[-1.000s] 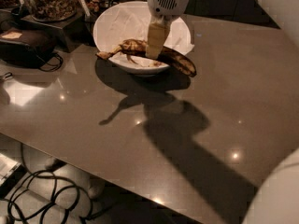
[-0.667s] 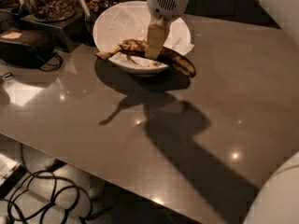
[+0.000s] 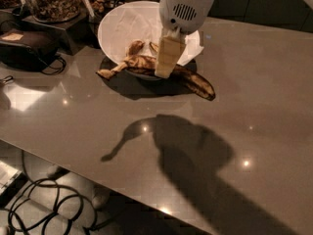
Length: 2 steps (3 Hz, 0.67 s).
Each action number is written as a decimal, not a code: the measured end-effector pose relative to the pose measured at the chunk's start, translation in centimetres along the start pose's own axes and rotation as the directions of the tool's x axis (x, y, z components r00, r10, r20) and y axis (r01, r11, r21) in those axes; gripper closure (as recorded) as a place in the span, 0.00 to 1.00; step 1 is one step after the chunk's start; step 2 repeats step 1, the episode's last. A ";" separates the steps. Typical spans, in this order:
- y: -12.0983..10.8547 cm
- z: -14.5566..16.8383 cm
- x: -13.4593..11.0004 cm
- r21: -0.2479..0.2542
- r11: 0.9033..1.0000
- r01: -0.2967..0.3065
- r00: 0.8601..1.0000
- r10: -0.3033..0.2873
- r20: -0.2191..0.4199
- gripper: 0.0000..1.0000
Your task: Pick banana from white bowl
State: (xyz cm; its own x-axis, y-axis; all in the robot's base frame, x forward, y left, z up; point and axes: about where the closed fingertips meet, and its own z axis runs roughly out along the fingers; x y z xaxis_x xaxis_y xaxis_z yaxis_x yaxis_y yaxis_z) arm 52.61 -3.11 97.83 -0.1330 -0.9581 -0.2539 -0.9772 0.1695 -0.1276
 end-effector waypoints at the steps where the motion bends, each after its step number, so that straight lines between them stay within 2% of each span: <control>1: -0.2 0.1 -0.2 0.005 1.000 0.001 1.000 -0.001 0.004 1.00; 2: -0.2 0.1 -0.2 0.005 1.000 0.001 1.000 -0.001 0.004 1.00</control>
Offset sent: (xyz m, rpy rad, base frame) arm 0.0000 0.0000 0.0000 0.0000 0.0000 0.0000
